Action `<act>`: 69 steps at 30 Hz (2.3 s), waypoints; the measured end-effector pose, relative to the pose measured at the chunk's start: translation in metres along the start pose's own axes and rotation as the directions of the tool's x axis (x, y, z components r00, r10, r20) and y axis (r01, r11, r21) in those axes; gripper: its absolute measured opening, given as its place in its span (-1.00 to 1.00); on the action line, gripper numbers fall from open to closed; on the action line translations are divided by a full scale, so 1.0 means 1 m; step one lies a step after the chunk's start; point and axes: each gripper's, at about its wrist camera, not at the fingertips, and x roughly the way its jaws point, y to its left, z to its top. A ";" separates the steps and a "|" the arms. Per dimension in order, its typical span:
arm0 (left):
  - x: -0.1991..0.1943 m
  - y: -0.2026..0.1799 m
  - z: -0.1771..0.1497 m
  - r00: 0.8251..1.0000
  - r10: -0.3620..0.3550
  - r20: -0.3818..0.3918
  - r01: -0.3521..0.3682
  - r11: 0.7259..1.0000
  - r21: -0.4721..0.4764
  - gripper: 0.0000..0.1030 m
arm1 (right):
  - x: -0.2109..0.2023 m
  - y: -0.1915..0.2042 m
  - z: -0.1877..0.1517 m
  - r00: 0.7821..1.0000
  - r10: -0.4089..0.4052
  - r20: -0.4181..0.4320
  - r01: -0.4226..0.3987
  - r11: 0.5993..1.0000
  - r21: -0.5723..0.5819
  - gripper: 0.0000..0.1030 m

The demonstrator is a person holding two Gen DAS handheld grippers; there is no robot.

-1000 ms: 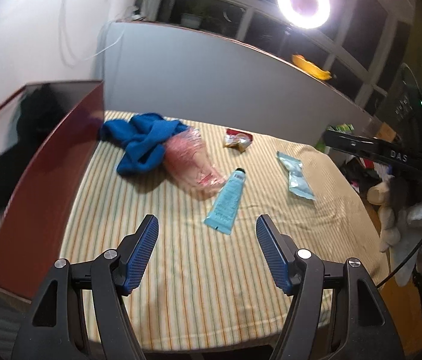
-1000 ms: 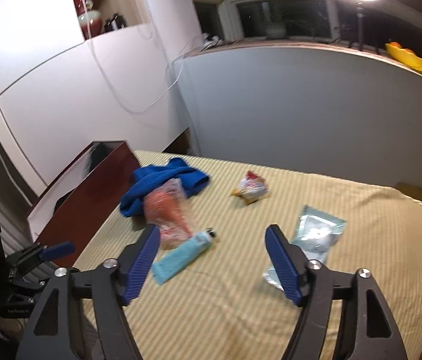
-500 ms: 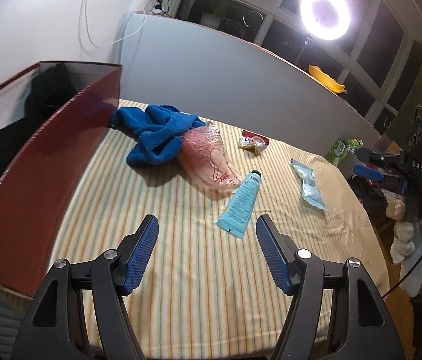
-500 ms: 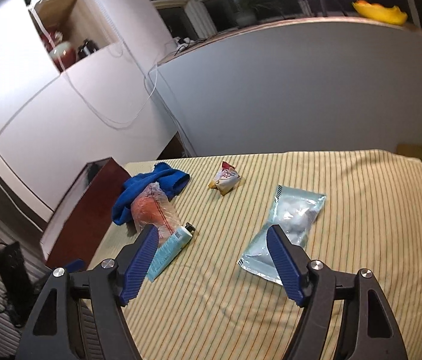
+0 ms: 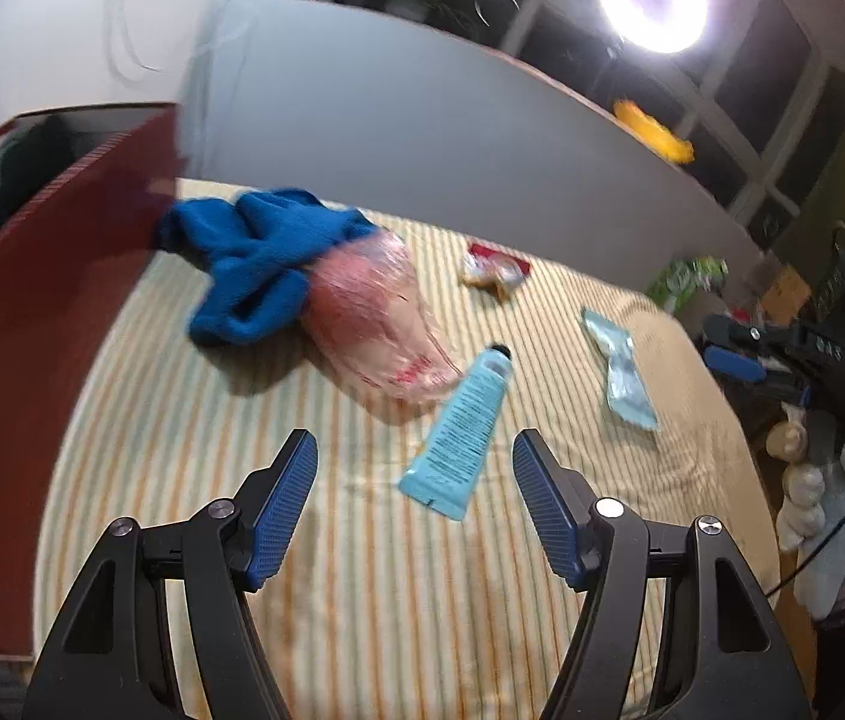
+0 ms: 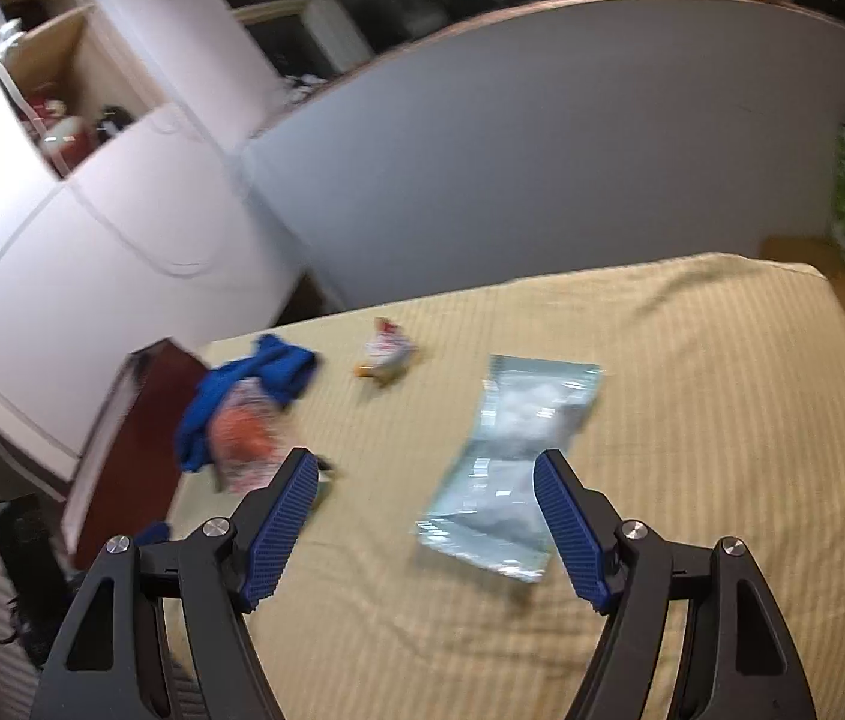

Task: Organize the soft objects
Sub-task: 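Move the right tool to the clear cotton-ball bag, then close the right tool on the cotton-ball bag while the left tool grasps the blue tube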

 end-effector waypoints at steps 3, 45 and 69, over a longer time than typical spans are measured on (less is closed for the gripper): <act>0.015 -0.013 0.005 0.999 0.007 -0.039 -0.004 0.998 0.068 0.31 | 0.012 -0.009 0.002 0.998 -0.036 -0.044 0.037 0.999 0.016 0.38; 0.095 -0.068 0.022 0.982 0.074 -0.174 -0.023 0.960 0.280 -0.03 | 0.119 -0.001 0.022 0.910 -0.318 -0.266 0.290 0.947 -0.140 0.38; 0.077 -0.068 -0.003 0.988 0.037 -0.147 0.005 0.960 0.279 -0.46 | 0.076 -0.020 -0.011 0.932 -0.253 -0.261 0.207 0.960 -0.191 -0.28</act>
